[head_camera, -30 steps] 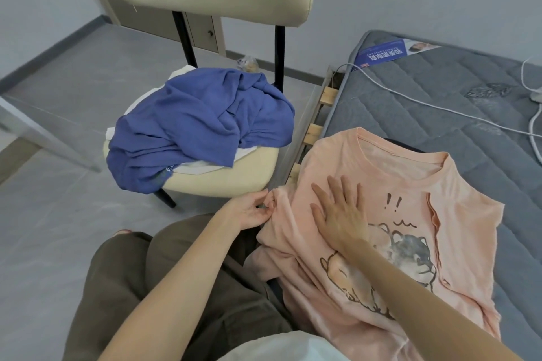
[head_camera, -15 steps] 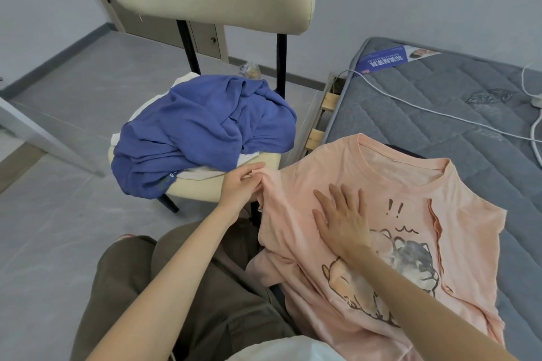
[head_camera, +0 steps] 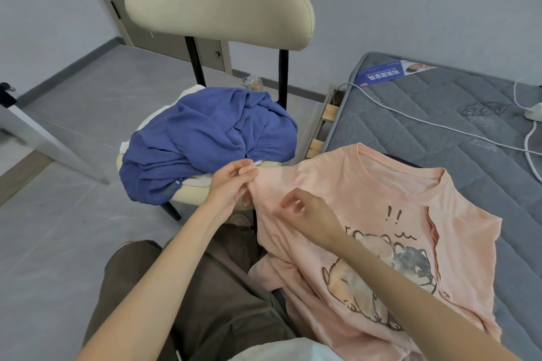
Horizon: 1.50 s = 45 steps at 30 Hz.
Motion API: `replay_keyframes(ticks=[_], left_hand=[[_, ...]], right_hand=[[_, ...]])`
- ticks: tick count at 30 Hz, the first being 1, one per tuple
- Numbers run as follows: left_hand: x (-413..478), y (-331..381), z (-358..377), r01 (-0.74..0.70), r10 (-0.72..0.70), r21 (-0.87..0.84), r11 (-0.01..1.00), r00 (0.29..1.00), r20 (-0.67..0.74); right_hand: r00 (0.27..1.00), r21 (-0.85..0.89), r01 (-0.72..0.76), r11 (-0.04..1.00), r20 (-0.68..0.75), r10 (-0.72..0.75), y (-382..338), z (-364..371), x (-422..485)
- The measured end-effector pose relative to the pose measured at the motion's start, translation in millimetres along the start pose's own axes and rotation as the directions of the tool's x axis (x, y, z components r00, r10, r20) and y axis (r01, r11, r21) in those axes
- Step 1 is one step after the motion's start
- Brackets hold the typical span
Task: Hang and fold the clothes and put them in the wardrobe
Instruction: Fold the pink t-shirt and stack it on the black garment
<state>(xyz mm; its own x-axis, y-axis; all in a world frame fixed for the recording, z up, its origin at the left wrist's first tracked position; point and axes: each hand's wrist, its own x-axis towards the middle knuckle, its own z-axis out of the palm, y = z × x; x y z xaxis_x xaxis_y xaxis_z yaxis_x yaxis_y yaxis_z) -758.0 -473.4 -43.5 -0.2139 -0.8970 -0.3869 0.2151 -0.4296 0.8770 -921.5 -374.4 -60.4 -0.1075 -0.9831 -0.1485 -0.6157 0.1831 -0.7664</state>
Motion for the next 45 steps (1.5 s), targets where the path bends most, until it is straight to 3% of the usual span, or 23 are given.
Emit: replay_keyframes(ticks=[4, 8, 11, 14, 17, 20, 23, 29, 35, 37, 41, 43, 45], left_hand=[[-2, 13, 1, 0.103, -0.091, -0.139, 0.985, 0.992, 0.093], [-5, 17, -5, 0.154, -0.136, -0.182, 0.971, 0.984, 0.111], [-5, 11, -16, 0.134, -0.129, -0.077, 0.988, 0.989, 0.068], [-6, 0, -25, 0.195, -0.189, 0.103, 0.975, 0.980, -0.063], [-14, -7, -27, 0.386, -0.362, 0.194, 0.902, 0.920, -0.148], [-24, -8, -24, 0.555, -0.581, 0.346, 0.757, 0.813, -0.034], [-23, -16, -21, 0.582, -0.687, 0.476, 0.660, 0.724, 0.067], [-11, -24, -11, 0.720, -0.743, 0.196, 0.666, 0.664, 0.082], [4, -14, 0, 0.749, -0.758, 0.119, 0.652, 0.640, 0.126], [6, -10, 11, 0.722, -0.728, 0.093, 0.686, 0.676, 0.119], [17, -1, 24, 0.550, -0.551, 0.042, 0.834, 0.829, 0.096], [23, 11, 26, 0.416, -0.417, 0.018, 0.909, 0.908, 0.045], [29, 21, 25, 0.259, -0.252, 0.135, 0.956, 0.965, -0.065]], right_hand=[[0.981, -0.130, 0.047, 0.990, -0.183, -0.071, -17, 20, 7], [0.978, -0.100, 0.119, 0.988, -0.160, -0.134, -14, 18, 10], [0.981, -0.015, 0.140, 0.990, -0.132, -0.140, -11, 8, 8], [0.987, 0.087, 0.121, 0.989, -0.119, -0.110, -6, -2, 7], [0.990, 0.149, 0.113, 0.982, -0.103, -0.098, -5, -7, 8], [0.990, 0.178, 0.107, 0.978, -0.106, -0.089, -7, -10, 11], [0.990, 0.192, 0.113, 0.975, -0.107, -0.094, -6, -13, 12], [0.992, 0.244, 0.116, 0.963, -0.073, -0.101, -1, -20, 13], [0.993, 0.303, 0.067, 0.951, 0.072, -0.092, -2, -31, 12], [0.991, 0.304, 0.058, 0.951, 0.095, -0.091, -1, -36, 11], [0.993, 0.287, 0.025, 0.958, 0.103, -0.057, 2, -40, 11], [0.991, 0.265, -0.006, 0.964, 0.133, -0.030, 4, -40, 9], [0.989, 0.208, -0.032, 0.978, 0.149, 0.001, 7, -40, 8]])
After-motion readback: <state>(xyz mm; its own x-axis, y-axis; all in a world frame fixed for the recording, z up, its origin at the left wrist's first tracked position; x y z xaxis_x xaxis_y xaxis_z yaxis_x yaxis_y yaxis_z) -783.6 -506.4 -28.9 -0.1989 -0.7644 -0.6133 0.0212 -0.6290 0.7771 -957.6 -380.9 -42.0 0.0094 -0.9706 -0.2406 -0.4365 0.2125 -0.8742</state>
